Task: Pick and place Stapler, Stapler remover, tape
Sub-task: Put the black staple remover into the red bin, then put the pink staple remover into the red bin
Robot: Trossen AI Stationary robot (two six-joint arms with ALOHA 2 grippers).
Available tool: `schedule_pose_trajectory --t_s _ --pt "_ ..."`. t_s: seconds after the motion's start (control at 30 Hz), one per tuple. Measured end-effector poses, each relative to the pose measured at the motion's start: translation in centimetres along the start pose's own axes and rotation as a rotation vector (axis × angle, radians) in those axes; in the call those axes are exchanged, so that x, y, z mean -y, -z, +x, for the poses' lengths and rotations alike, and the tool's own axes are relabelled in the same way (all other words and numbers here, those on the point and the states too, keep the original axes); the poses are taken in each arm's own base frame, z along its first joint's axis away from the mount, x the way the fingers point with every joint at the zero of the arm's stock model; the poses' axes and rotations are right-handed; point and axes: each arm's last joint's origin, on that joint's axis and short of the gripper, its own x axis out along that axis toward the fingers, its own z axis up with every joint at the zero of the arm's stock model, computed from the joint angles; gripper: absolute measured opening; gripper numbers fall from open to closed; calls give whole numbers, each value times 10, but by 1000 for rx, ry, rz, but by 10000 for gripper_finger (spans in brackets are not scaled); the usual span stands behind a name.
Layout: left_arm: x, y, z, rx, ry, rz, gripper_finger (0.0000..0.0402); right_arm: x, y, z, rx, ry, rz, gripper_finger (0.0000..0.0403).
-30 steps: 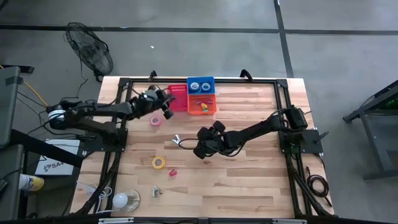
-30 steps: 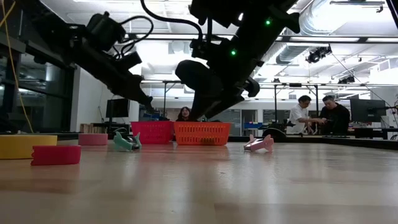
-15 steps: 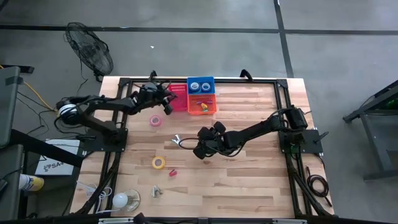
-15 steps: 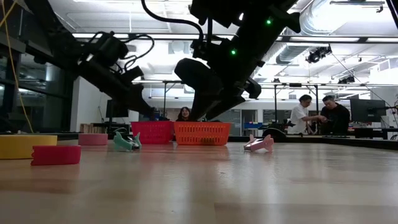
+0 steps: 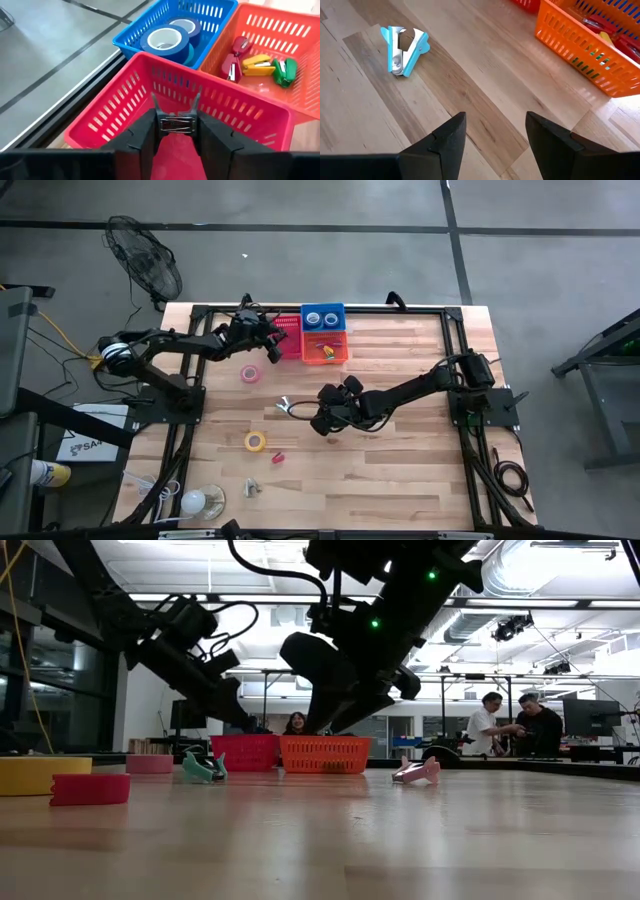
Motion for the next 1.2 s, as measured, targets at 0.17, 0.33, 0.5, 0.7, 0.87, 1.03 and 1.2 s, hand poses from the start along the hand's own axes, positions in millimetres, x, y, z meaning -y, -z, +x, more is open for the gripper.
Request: schedule_pose_trajectory --t_s 0.17,0.33,0.5,0.7,0.87,1.03,1.2 --pt "0 0 0 3 5 0 165 -1 1 -1 5 -2 -1 197" --pt "0 -1 0 10 3 0 207 -2 1 -2 5 -3 -3 197" --pt "0 -1 0 11 15 0 253 -2 1 -2 6 -3 4 197" --pt "1 -1 0 15 50 0 294 -2 1 -2 7 -2 4 197" --pt "1 -1 0 15 50 1 304 -2 1 -2 7 -2 4 197" --pt "1 -1 0 16 50 2 305 -2 1 -2 7 -2 4 197" --pt "1 -1 0 18 50 4 305 -2 1 -2 1 -8 -2 197"
